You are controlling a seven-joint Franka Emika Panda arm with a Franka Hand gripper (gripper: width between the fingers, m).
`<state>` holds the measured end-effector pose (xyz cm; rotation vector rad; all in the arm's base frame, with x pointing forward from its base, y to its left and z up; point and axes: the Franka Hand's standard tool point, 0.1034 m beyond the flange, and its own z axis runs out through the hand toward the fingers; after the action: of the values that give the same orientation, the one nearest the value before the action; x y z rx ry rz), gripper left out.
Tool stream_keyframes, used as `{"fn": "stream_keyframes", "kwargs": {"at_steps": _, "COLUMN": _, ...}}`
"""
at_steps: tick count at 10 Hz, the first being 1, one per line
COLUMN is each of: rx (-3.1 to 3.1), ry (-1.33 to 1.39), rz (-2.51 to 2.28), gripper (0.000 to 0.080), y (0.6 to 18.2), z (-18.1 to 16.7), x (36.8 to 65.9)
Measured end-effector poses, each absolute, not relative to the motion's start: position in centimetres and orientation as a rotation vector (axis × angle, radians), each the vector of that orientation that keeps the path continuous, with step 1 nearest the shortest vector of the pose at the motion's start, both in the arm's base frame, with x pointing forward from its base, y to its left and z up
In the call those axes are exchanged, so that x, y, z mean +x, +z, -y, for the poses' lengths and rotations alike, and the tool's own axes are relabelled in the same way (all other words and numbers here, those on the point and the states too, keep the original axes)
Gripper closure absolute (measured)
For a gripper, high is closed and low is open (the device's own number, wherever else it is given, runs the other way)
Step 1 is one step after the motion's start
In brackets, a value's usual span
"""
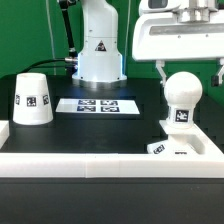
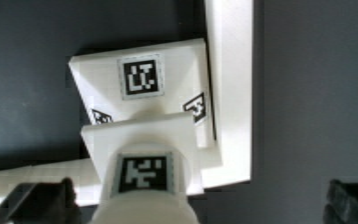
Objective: Assemble lamp
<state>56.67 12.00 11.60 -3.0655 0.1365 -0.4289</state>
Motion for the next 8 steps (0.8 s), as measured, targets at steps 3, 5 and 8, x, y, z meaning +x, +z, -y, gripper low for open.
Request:
{"fn": "stream_keyframes", "kwargs": {"at_steps": 3, "rx": -3.089, "ry": -0.378, "rz": -0.099, "gripper": 0.0101, "y": 11.4, "z": -5.6, "x": 52.4}}
{"fn": "stream_keyframes", "kwargs": {"at_steps": 5, "rx": -3.112, "ry": -0.423, "rz": -0.052, "gripper": 0.0101, "y": 10.5, "z": -1.7, "x": 51.4}}
{"fn": "stream_keyframes", "kwargs": {"at_steps": 8, "rx": -3.123, "ry": -0.415, "rz": -0.040, "gripper": 0.0101, "y": 10.3, "z": -0.3, "x": 51.3}}
